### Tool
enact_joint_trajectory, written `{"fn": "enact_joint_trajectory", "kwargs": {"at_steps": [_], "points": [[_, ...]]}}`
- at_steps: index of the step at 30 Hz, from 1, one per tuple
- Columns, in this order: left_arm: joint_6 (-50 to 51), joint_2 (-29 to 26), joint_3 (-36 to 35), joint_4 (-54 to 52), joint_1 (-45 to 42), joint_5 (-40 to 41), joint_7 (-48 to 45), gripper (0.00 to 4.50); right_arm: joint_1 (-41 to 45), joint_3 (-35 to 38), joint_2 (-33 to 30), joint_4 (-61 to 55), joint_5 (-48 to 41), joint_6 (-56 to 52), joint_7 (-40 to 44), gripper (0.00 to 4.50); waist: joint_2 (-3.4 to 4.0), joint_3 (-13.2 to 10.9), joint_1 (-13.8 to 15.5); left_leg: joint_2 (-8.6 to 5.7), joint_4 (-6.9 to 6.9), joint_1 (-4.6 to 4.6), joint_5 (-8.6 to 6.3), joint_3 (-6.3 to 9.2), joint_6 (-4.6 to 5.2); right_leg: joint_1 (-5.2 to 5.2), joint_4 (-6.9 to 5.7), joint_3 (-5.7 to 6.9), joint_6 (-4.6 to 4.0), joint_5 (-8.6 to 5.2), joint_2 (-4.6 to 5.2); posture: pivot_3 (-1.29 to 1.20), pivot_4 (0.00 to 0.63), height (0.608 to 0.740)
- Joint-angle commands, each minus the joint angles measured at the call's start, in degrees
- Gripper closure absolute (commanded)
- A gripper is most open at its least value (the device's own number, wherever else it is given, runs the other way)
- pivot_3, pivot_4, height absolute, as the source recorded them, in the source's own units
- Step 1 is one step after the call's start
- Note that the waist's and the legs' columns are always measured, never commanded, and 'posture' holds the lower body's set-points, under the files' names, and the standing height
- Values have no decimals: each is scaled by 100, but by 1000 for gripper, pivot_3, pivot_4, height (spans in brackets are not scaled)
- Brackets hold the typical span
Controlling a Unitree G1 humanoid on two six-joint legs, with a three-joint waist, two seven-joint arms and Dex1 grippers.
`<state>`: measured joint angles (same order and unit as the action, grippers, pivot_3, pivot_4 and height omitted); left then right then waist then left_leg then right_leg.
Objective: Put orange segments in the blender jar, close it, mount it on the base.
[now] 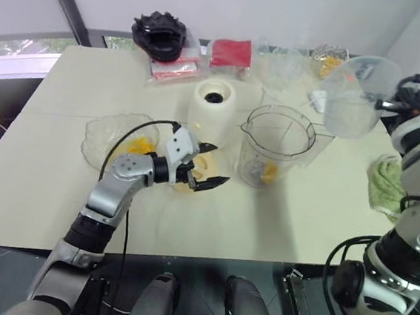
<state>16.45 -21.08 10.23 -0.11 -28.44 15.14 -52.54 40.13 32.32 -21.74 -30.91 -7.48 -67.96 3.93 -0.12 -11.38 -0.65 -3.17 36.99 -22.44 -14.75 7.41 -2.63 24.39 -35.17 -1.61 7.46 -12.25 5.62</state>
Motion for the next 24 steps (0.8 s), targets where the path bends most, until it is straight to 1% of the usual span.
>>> {"fn": "enact_joint_trajectory", "kwargs": {"at_steps": [1,3,7,9,12,18,22,24], "points": [[-122,-26,-31,-62,-125,13,-55,0,241,649,109,-283,-120,-24,-261,4469,1,0,2,0,0,0,0,0,0,0,0,0,0,0,0,0,150,740],[-116,-28,-30,-52,-144,10,-71,0,145,944,219,-227,-170,127,-371,4469,1,0,-1,0,-1,0,0,0,0,0,-1,0,0,0,0,0,150,740],[-124,-48,-32,-33,-170,5,-116,0,-518,1341,468,-42,-193,973,-461,4469,3,2,-11,0,-2,0,0,-1,0,1,-2,0,1,0,0,0,150,740],[-120,-55,-34,-23,-187,-4,-129,0,-828,1562,730,120,-295,1442,-539,4469,3,3,-16,1,-3,2,0,-2,0,1,-4,0,1,0,0,0,150,740],[-126,-84,-37,10,-234,-20,-164,0,-1336,1708,1108,572,-475,2375,-527,4469,8,4,-38,0,-1,4,0,-6,0,1,-9,-2,1,1,0,0,150,740],[-118,-144,-67,28,-305,-39,-211,0,-1946,1591,1489,1607,-665,3741,-581,4469,30,12,-62,1,-1,14,0,-9,1,1,-24,-4,0,1,-1,0,150,740],[-115,-182,-92,32,-321,-31,-230,0,-2155,1310,1469,2073,-574,4319,-649,4469,34,12,-61,2,0,15,1,-9,1,1,-27,-4,0,1,-2,0,150,740],[-94,-208,-92,-9,-307,-33,-232,0,-2197,1187,1481,2496,-568,4740,-657,4469,34,12,-60,2,0,15,1,-9,0,1,-26,-4,0,1,-2,0,150,740]]}}
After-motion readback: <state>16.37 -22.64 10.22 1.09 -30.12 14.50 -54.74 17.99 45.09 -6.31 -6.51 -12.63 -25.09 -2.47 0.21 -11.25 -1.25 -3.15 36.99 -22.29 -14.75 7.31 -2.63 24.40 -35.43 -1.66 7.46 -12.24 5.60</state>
